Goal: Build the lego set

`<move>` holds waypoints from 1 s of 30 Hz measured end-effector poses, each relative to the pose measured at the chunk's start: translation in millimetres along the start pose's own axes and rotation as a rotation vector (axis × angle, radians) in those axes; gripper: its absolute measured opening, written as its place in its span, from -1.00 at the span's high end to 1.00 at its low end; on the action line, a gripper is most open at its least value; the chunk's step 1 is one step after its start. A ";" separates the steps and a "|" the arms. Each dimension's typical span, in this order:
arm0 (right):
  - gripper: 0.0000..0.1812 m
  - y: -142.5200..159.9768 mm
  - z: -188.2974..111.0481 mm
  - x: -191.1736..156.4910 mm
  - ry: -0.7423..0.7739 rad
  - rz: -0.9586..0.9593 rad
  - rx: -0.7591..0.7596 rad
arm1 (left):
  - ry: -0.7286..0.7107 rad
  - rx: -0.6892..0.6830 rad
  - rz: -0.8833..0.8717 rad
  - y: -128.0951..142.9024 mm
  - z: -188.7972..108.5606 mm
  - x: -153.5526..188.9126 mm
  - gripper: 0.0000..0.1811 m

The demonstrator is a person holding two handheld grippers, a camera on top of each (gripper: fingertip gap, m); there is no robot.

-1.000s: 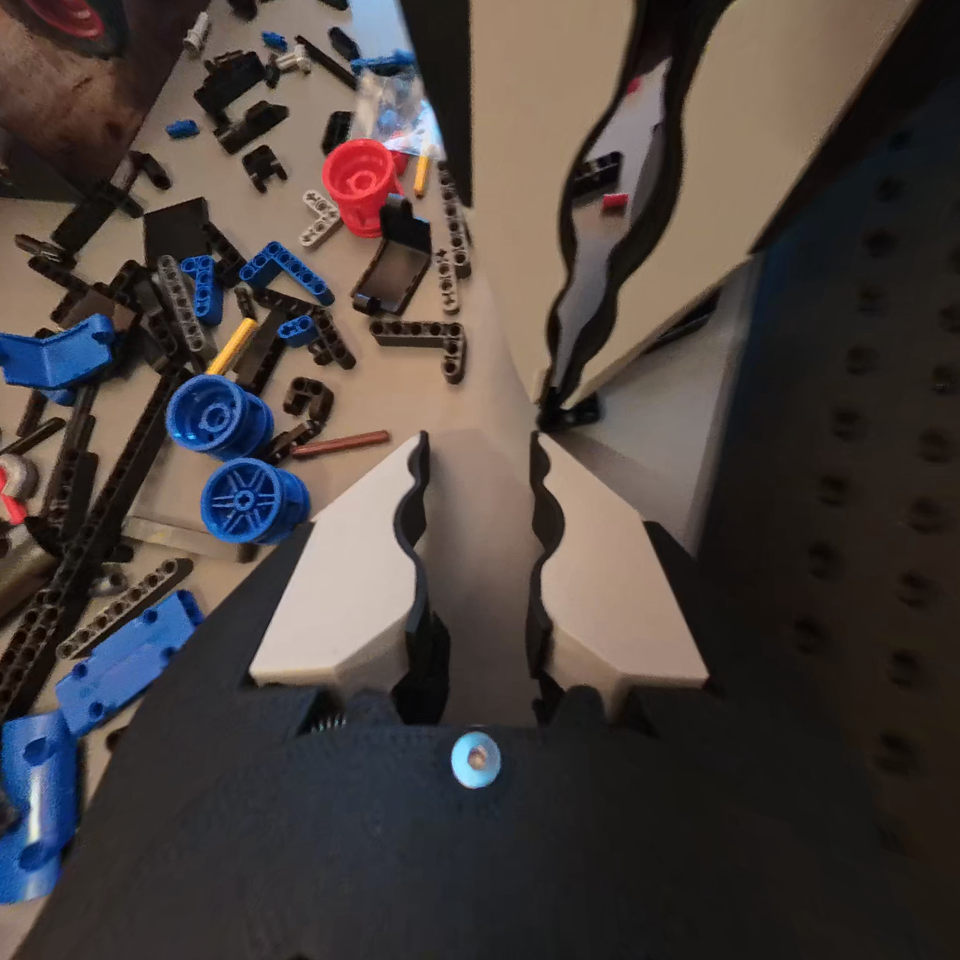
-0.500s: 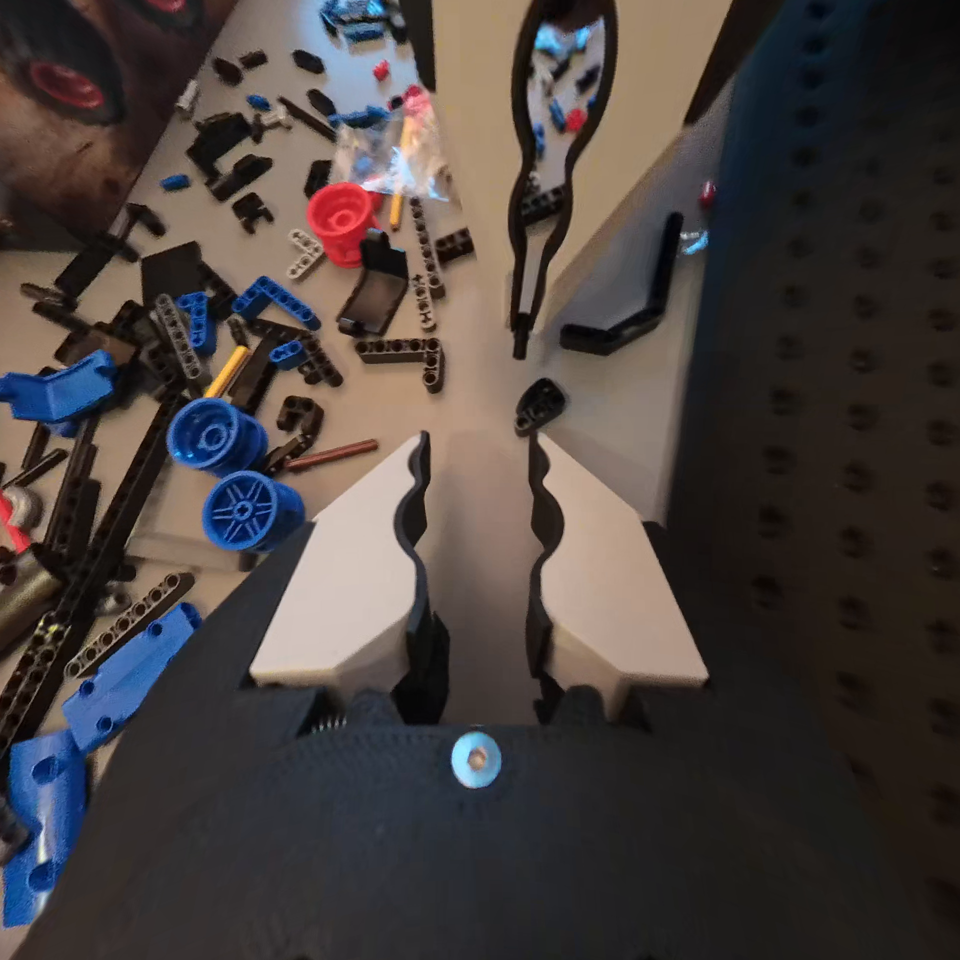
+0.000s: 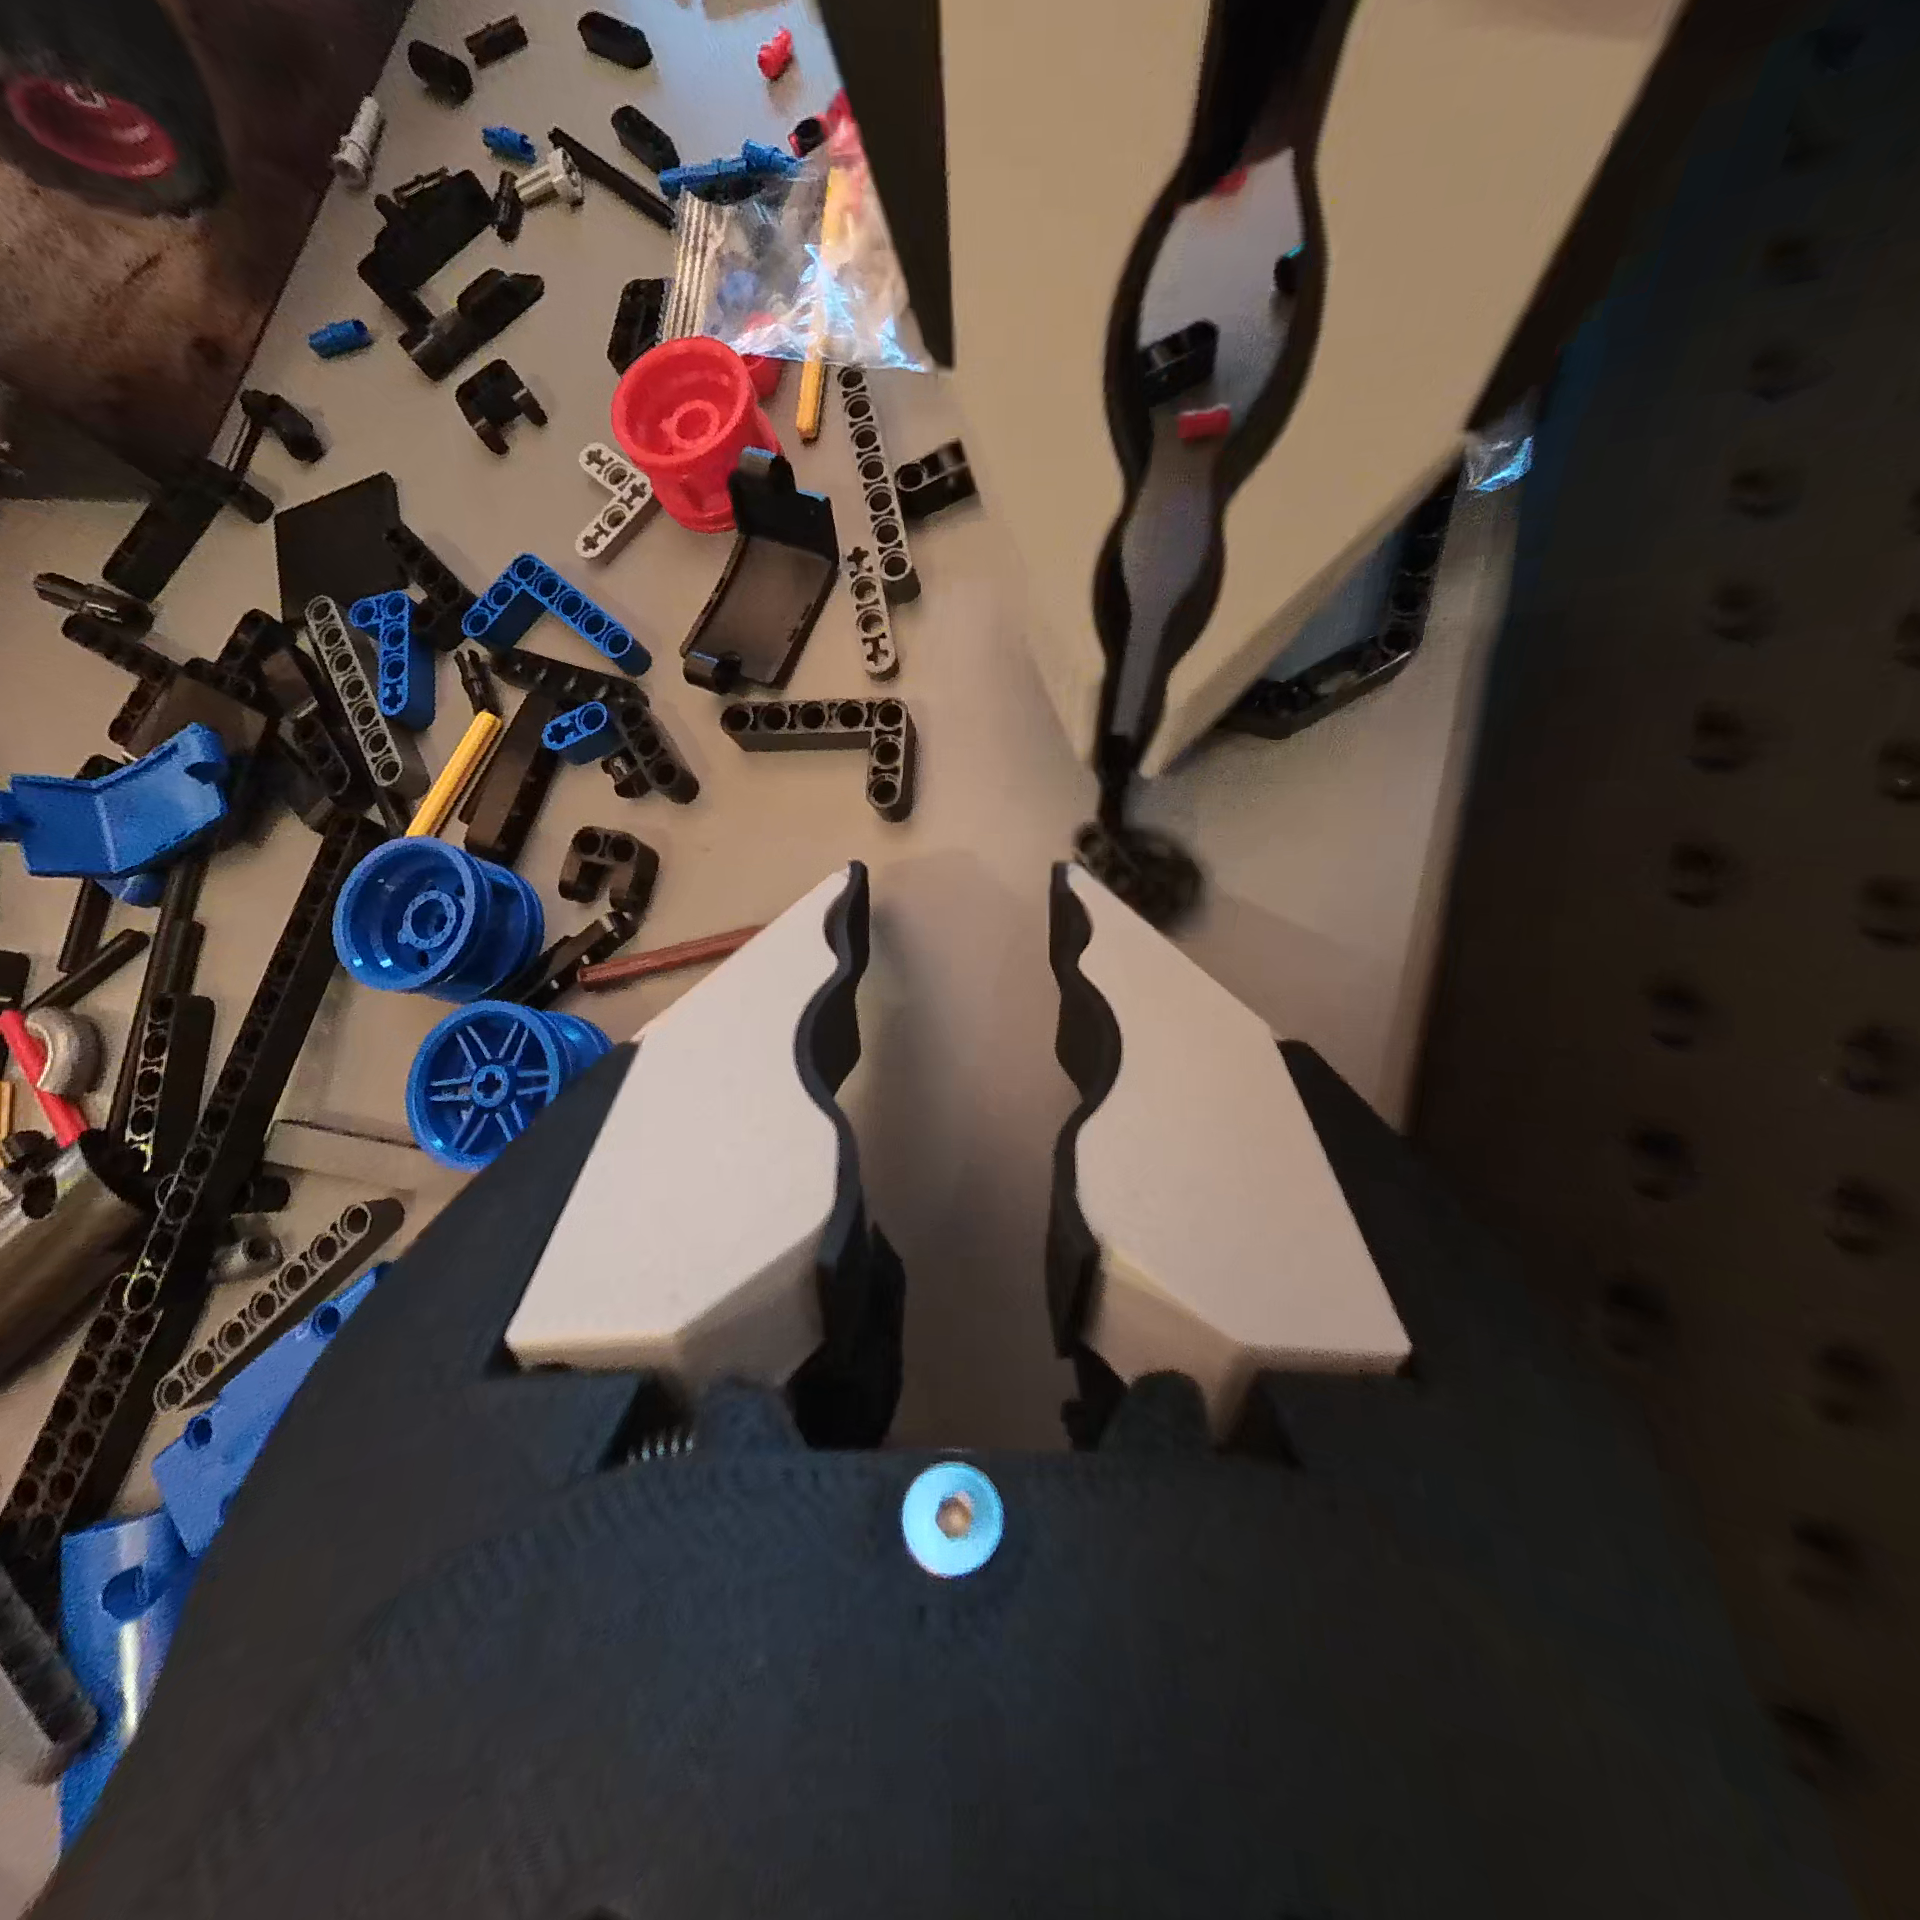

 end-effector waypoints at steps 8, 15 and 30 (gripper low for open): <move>0.97 -15.6 -4.4 -2.9 -0.011 0.054 0.094 | -0.001 0.042 0.011 -0.2 -8.7 -4.8 0.64; 0.97 -23.4 -25.6 15.1 -0.030 0.245 0.297 | -0.069 0.195 0.232 -20.4 -36.6 15.1 0.71; 0.96 -41.4 -50.0 30.8 -0.111 0.523 0.634 | -0.450 0.299 0.426 -43.1 -63.8 8.0 0.98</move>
Point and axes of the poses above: each gripper's, where its closed fingertips meet, z out along the fingers, y out of its underside, x = y × z across the jaws, the point moved 5 cm from there along -z, back along the fingers, and after that the axes turned 7 degrees about y, right-handed, at the moved point
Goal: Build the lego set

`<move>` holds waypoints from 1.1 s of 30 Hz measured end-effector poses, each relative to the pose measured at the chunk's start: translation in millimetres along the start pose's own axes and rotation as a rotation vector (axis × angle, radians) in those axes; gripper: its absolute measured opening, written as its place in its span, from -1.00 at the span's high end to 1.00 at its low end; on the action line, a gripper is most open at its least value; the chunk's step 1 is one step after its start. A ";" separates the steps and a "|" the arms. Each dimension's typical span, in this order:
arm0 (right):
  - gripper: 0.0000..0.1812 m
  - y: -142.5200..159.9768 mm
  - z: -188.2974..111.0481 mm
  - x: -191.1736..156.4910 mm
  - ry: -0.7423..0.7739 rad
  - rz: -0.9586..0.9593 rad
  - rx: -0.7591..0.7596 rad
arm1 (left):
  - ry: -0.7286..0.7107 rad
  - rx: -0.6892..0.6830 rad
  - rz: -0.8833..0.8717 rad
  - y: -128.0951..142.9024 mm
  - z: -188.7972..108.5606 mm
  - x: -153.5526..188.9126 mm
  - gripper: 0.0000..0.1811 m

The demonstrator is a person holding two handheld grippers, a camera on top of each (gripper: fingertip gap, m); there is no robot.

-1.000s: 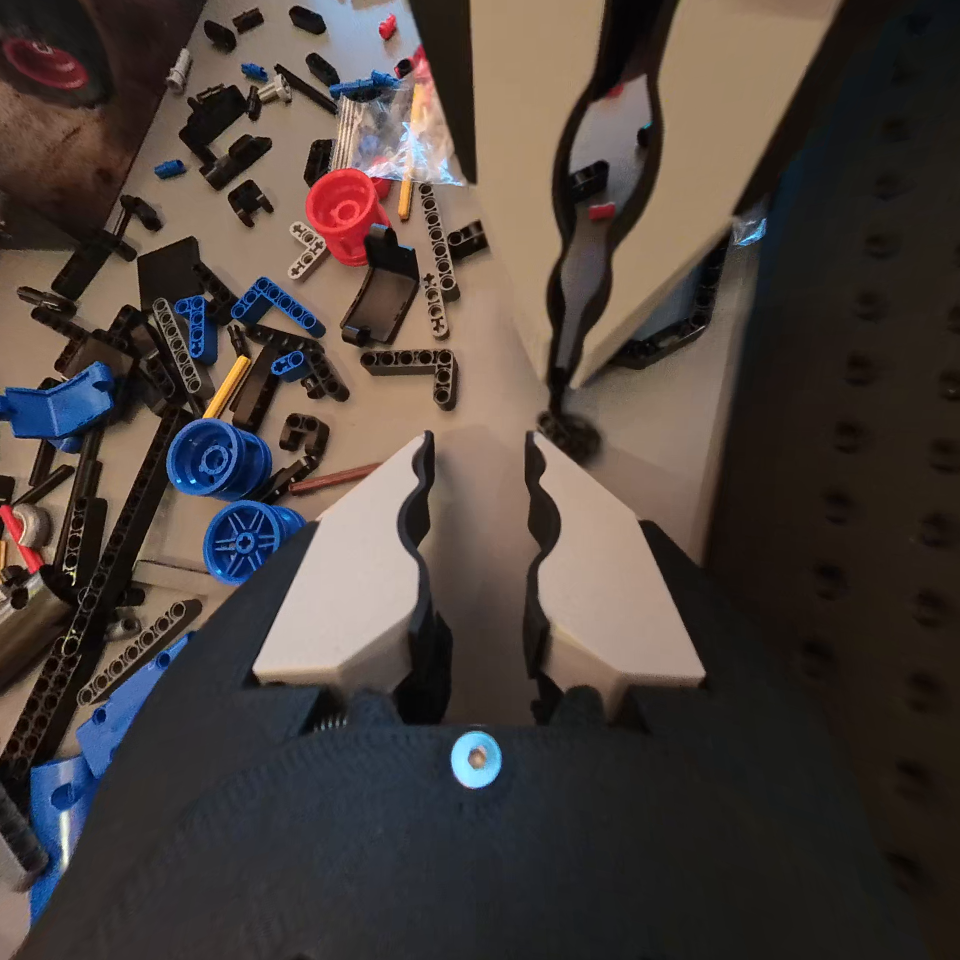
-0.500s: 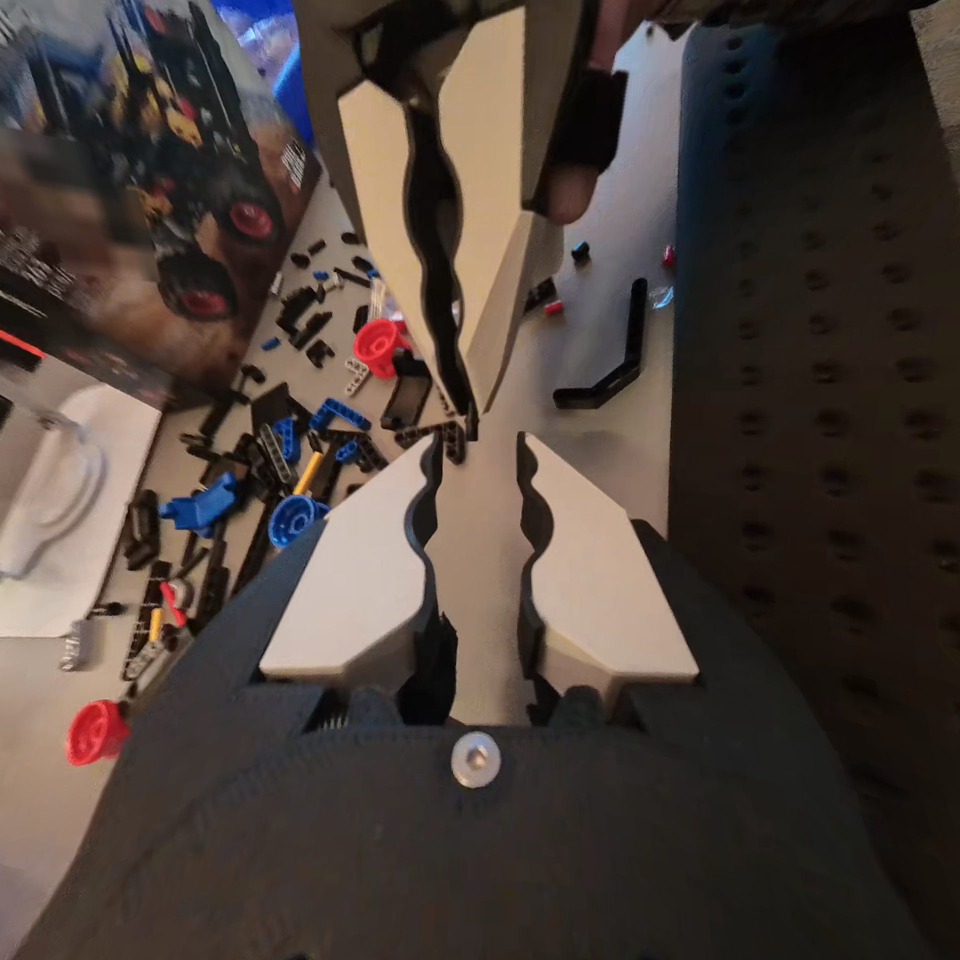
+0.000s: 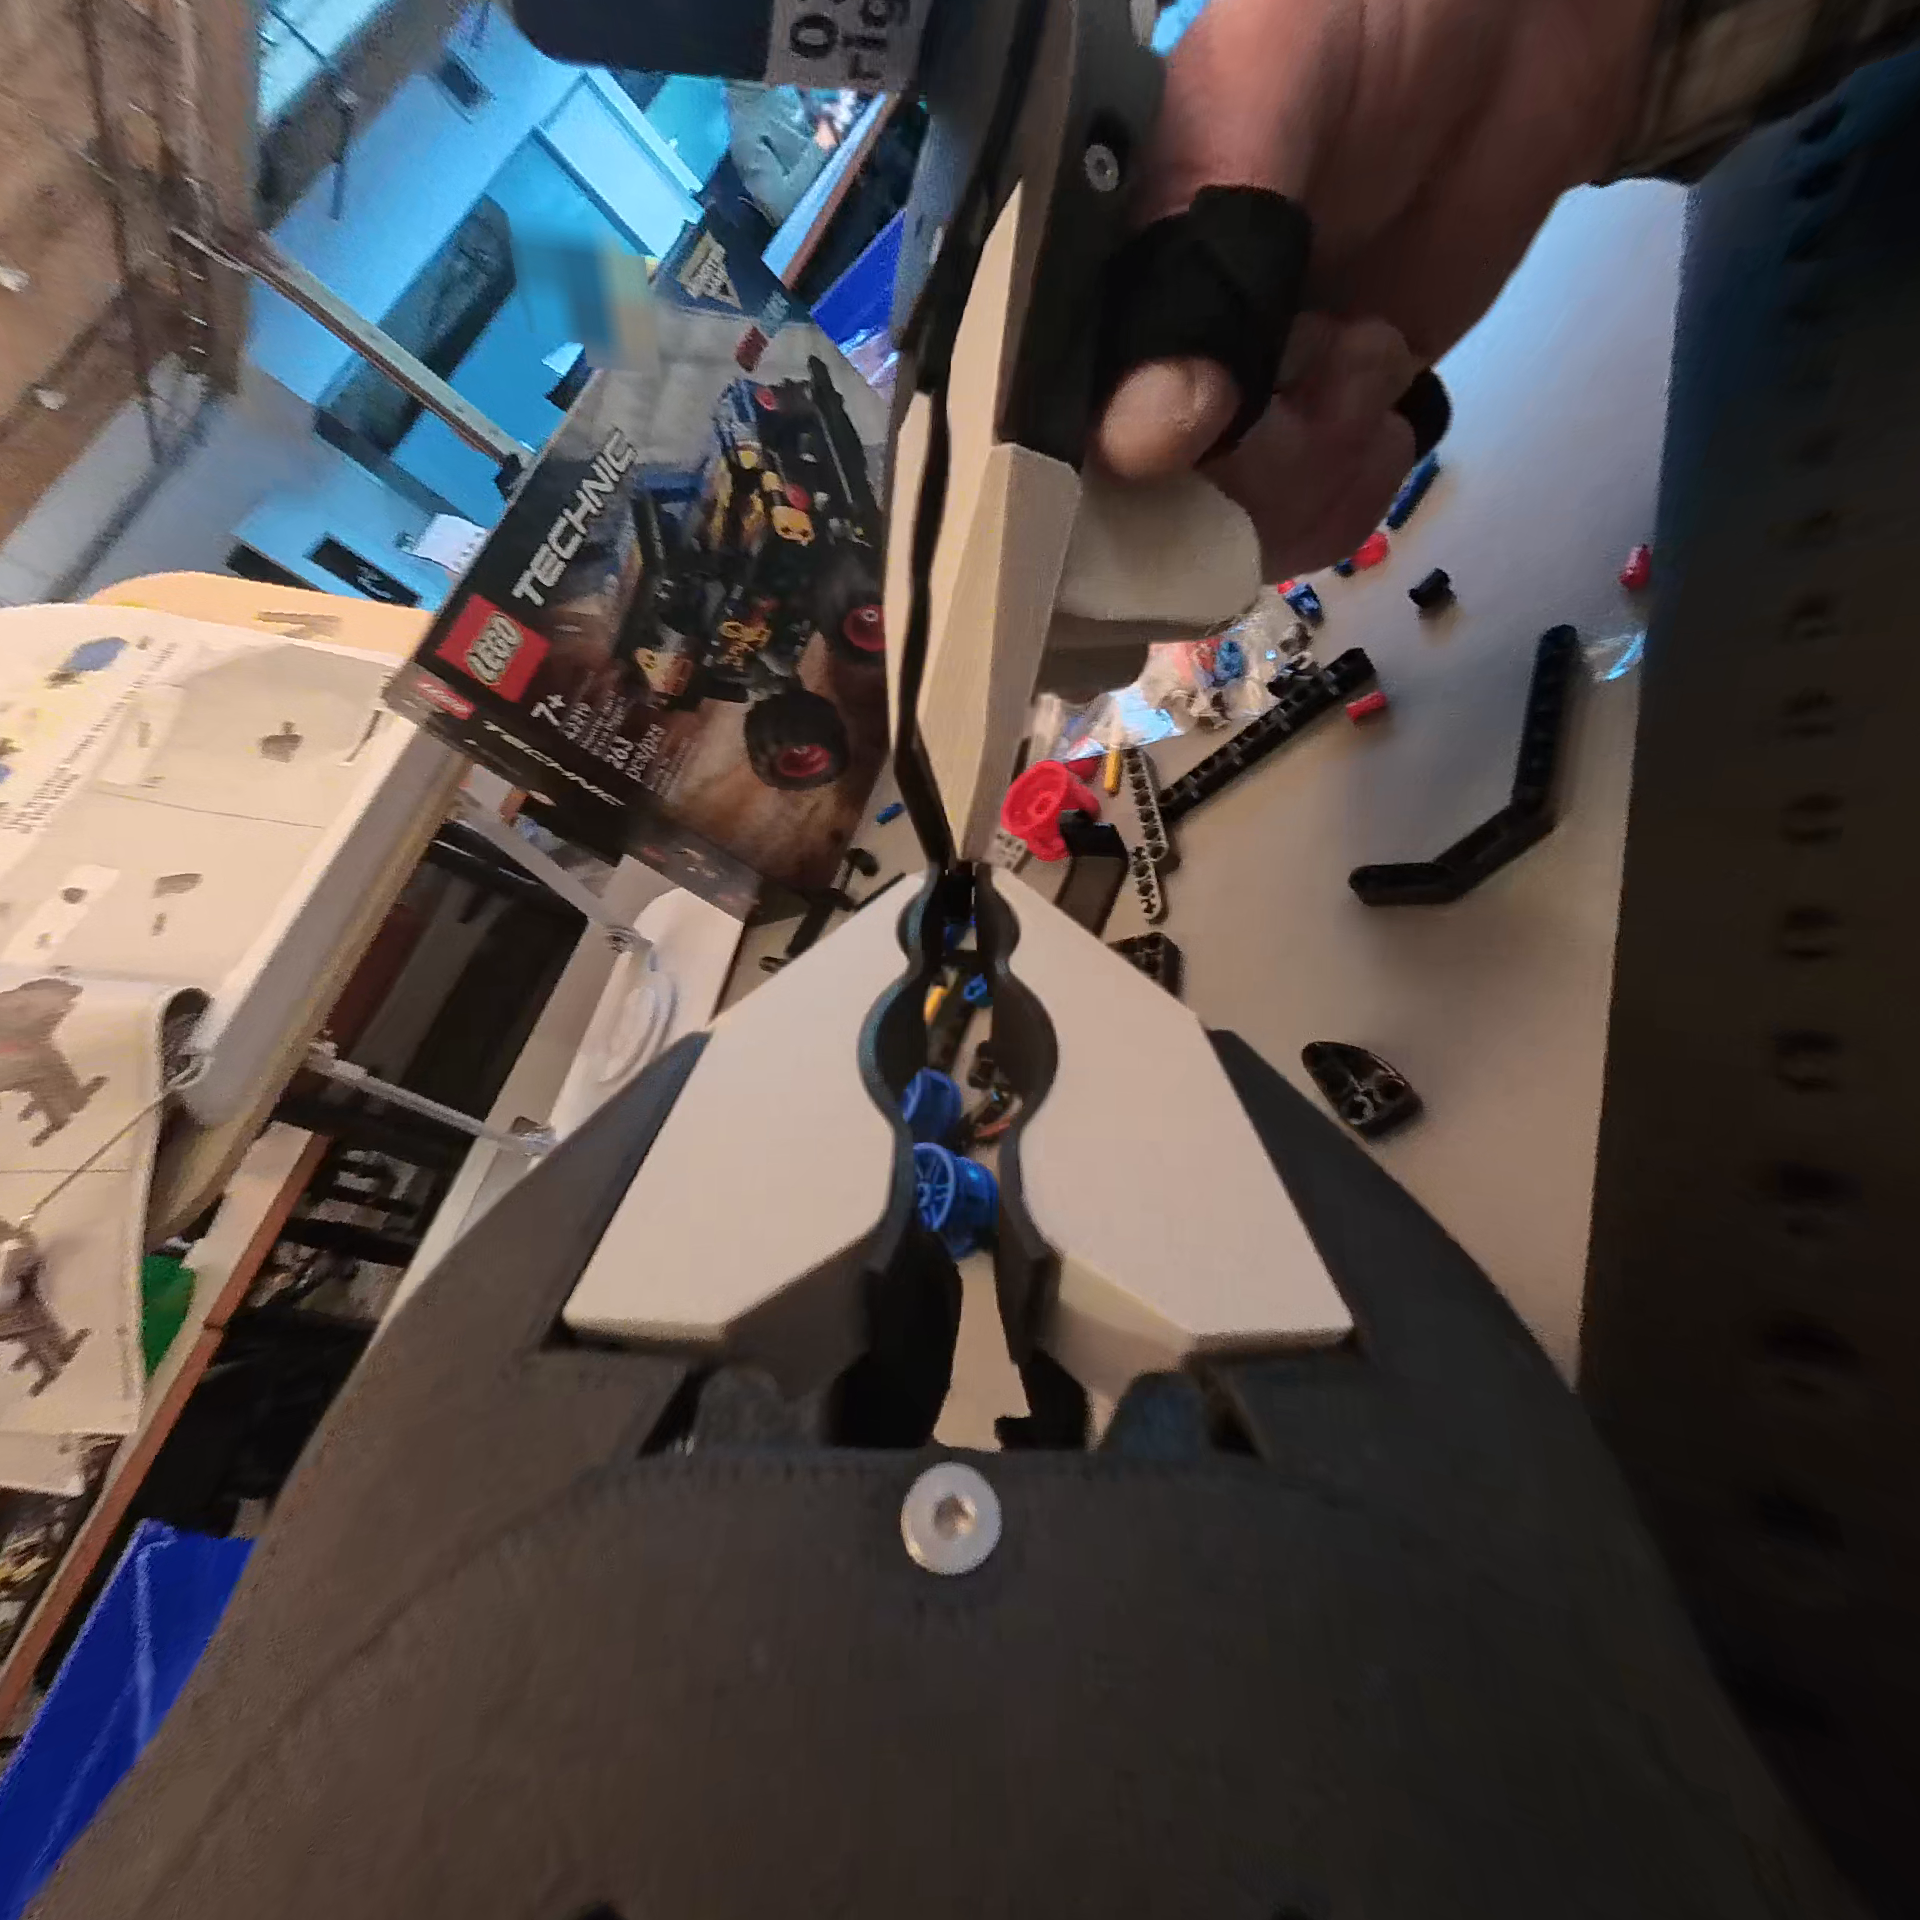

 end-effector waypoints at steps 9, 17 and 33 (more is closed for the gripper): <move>0.98 -4.6 -2.4 -4.2 0.010 0.027 0.098 | -0.040 0.030 -0.032 -4.2 -2.6 -3.8 0.98; 0.98 26.2 1.1 -1.4 0.144 -0.406 -0.260 | 0.377 -0.184 -0.384 27.3 2.1 47.2 0.66; 0.98 59.9 29.8 -8.2 0.065 -0.795 -0.595 | 0.508 -0.276 -0.441 44.9 16.5 63.8 0.84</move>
Point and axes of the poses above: each gripper's, where its closed fingertips meet, z out along the fingers, y out of its underside, x = y × z across the jaws, the point moved 5 cm from there along -z, back along the fingers, and after that the axes turned 7 degrees about y, right-handed, at the moved point
